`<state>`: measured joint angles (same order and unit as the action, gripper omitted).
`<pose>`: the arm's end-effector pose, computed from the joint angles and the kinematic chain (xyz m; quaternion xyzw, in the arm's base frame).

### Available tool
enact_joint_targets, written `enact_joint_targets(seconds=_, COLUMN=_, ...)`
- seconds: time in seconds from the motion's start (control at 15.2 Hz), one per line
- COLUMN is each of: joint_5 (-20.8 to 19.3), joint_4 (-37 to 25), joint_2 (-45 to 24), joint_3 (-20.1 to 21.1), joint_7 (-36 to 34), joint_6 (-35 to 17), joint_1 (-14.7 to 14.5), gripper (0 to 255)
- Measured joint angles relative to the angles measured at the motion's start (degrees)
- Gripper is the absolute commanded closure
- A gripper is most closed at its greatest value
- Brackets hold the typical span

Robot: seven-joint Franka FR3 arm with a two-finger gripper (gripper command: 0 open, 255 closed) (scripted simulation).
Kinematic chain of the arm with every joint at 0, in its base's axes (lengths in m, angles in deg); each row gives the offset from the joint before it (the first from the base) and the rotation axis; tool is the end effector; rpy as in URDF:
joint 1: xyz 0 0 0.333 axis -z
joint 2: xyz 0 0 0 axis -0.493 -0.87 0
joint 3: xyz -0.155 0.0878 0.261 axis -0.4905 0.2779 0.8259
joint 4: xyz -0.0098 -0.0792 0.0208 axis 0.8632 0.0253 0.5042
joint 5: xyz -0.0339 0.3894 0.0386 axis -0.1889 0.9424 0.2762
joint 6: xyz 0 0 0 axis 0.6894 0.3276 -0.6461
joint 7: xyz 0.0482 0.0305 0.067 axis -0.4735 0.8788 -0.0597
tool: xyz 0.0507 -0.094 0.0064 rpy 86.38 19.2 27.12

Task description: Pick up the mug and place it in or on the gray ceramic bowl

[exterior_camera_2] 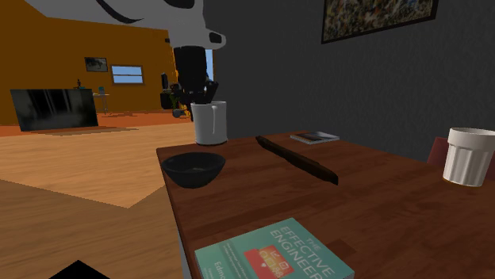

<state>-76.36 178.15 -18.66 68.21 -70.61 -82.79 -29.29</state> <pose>0.4722 0.0369 0.5116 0.9990 0.0301 0.0043 0.0316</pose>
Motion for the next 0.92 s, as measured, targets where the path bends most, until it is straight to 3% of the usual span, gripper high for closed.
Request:
enact_joint_targets(seconds=0.53, joint_5=-0.26, joint_4=-11.81, joint_2=-10.06, joint_3=5.85, joint_7=-9.47, joint_6=2.31, joint_1=-3.55, gripper=255)
enact_joint_targets(seconds=0.92, joint_5=-0.56, joint_4=-9.60, joint_2=-11.66, joint_3=6.24, joint_7=-10.49, joint_6=-1.39, joint_1=-3.80, gripper=255)
